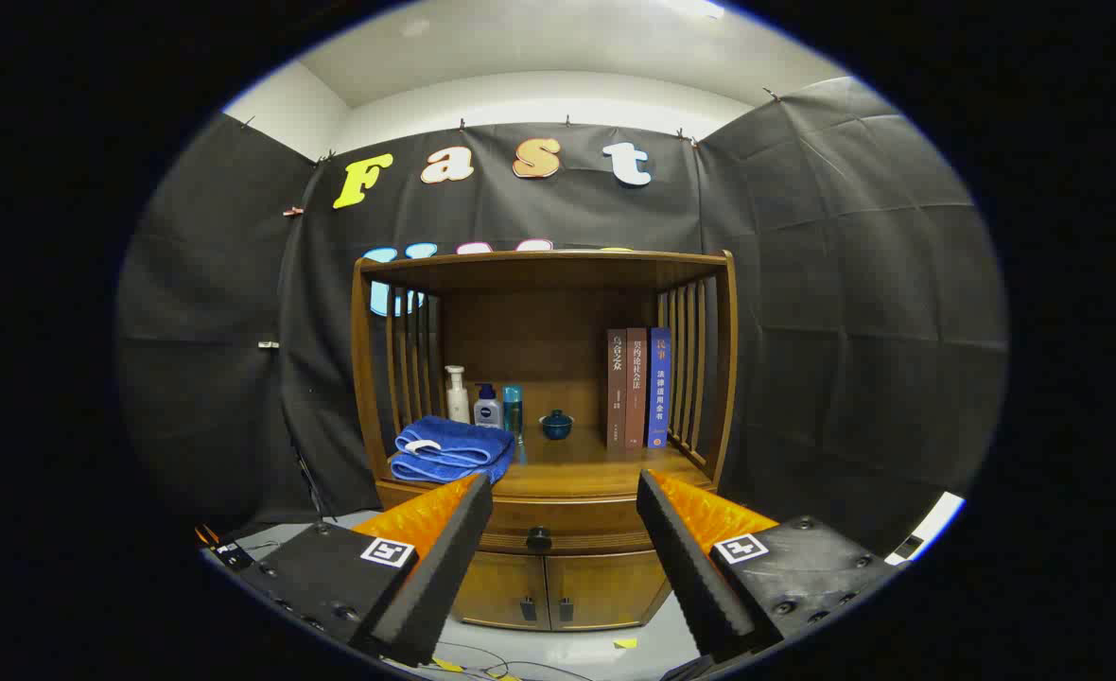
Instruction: Pull open the drawer, take out the items inside it, and place them on the countertop above the cabinet.
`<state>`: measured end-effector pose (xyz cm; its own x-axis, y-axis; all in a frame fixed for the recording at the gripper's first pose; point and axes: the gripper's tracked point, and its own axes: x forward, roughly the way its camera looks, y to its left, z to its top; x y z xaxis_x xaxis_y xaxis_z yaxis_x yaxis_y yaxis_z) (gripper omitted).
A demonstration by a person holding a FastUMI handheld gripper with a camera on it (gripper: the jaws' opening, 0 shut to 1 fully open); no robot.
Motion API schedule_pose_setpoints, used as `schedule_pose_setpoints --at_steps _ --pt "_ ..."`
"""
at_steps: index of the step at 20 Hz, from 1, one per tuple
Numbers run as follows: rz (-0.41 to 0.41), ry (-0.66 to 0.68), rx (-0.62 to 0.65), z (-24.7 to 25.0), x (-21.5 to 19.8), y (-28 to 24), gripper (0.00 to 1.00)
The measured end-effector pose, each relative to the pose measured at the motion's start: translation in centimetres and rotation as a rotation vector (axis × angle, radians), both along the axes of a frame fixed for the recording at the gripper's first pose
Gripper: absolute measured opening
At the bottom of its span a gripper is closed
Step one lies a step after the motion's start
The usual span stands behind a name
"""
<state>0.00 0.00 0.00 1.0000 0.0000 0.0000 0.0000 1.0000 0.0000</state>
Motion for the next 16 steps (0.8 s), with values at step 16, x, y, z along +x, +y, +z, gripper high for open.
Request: schedule_pose_setpoints --at_steps 16 --pt "-0.008 0.005 -0.007 -0.14 0.06 0.05 0.99"
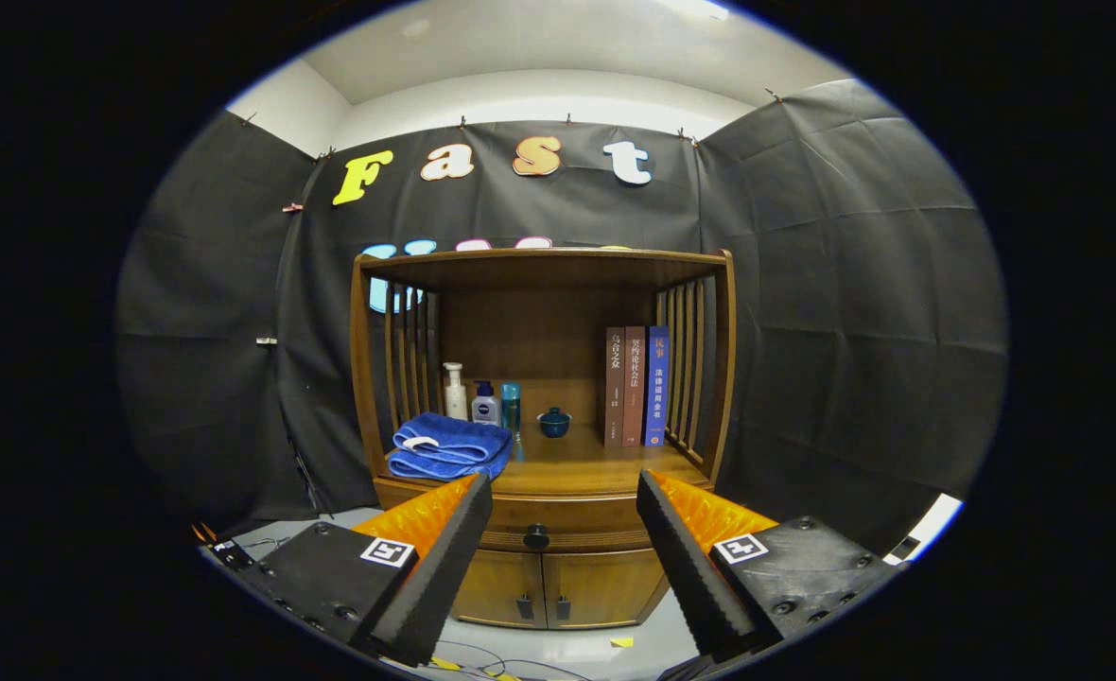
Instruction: Pull open the drawer, take out the items inside it, and place them on the countertop above the cabinet.
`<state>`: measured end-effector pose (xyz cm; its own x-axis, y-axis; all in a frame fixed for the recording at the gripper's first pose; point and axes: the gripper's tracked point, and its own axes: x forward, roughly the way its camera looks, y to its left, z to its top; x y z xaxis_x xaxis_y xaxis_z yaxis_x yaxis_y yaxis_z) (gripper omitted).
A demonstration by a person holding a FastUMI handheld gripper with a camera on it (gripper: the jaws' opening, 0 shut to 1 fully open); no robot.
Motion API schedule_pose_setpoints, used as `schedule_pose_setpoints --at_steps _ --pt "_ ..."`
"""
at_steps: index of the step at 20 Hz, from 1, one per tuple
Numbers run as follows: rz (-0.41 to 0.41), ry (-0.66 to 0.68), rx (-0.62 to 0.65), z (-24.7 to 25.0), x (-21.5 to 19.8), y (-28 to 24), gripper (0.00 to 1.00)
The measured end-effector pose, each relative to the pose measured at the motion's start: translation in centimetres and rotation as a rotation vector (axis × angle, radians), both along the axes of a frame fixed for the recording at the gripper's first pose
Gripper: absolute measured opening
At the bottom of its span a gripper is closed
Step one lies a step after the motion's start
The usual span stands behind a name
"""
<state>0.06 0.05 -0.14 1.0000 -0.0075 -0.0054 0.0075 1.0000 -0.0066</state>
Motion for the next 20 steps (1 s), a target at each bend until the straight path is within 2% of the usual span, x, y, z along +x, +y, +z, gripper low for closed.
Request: schedule_pose_setpoints --at_steps 11,17,20 --pt "0.033 -0.032 -0.039 1.1 1.3 2.9 0.99" --pt "0.025 -0.062 -0.031 1.0 4.3 3.3 0.99" --pt "0.027 -0.059 0.007 -1.4 6.4 3.2 0.99"
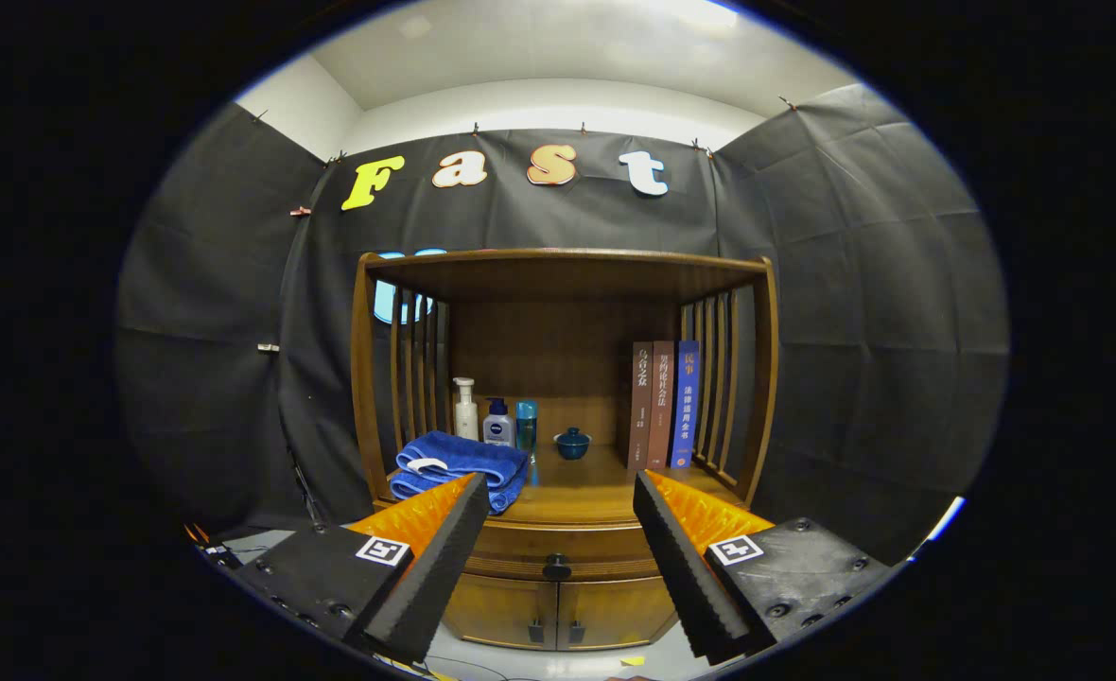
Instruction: Pull open the drawer, take out the items inside it, and place them on the countertop above the cabinet.
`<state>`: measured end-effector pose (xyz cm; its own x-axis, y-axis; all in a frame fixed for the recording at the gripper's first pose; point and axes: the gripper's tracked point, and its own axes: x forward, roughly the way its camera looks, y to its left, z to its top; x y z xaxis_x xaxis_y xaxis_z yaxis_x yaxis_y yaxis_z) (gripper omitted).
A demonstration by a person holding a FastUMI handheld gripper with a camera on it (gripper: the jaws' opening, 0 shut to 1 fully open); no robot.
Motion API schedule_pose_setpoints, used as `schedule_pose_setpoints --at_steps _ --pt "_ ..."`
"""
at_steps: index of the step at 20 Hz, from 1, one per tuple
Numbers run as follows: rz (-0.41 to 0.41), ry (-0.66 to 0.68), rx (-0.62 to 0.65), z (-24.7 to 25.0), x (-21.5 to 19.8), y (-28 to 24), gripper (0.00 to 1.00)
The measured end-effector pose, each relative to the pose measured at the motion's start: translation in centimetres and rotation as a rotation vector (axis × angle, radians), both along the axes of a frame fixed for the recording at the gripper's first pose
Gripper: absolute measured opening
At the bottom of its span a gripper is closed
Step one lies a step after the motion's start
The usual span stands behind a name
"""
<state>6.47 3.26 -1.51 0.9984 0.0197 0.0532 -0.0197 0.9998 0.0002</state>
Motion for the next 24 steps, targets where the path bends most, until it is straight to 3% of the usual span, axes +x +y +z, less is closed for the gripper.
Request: schedule_pose_setpoints --at_steps 6,19,21,24 --pt "-0.036 0.033 0.011 -7.0 3.1 -1.0 0.99" --pt "-0.059 0.187 -0.012 -21.8 14.1 -0.3 0.99" --pt "-0.057 0.207 -0.017 -23.4 15.2 0.0 0.92" --pt "-0.055 0.247 -0.040 -25.3 16.2 0.2 0.70"
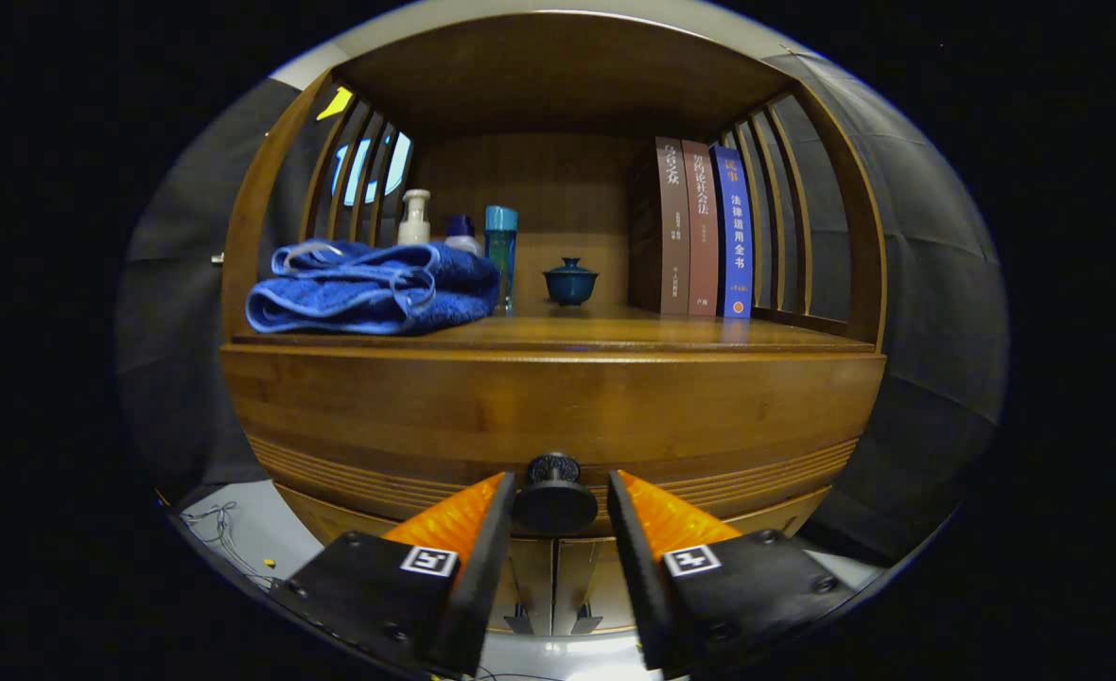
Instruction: Pull open the drawer, take out the items inside it, and place them on the countertop above the cabinet.
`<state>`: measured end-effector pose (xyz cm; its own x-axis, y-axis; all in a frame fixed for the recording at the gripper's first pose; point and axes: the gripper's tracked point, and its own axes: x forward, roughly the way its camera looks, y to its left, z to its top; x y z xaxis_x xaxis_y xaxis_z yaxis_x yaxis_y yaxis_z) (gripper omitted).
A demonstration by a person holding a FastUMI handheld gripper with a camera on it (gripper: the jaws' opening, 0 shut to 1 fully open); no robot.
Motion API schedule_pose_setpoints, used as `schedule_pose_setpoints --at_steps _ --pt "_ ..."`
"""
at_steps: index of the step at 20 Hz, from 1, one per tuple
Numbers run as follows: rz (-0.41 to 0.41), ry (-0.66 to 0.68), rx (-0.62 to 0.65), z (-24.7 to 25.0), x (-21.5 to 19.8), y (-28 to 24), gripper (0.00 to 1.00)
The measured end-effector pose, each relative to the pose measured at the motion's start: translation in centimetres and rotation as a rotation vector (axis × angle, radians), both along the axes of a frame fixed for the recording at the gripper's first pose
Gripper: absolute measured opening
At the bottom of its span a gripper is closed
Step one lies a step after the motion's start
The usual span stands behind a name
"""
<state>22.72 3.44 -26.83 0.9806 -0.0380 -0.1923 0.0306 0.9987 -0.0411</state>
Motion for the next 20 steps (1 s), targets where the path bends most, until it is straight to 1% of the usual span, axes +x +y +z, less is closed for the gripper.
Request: schedule_pose_setpoints --at_steps 2,4,5,6,10,12,20 --pt "-0.001 -0.004 0.003 -0.1 0.1 0.0 0.54" --pt "-0.001 -0.012 0.005 -0.2 0.1 0.0 0.42" --pt "-0.002 -0.025 0.010 -0.2 0.1 0.0 0.42" --pt "-0.003 -0.032 0.011 0.0 -0.1 0.0 0.34" --pt "0.014 -0.070 0.002 0.2 -0.3 0.0 0.34" --pt "0.021 -0.092 -0.010 0.3 -1.7 -0.2 0.34" --pt "0.024 -0.088 0.026 0.2 -8.2 -0.3 0.34"
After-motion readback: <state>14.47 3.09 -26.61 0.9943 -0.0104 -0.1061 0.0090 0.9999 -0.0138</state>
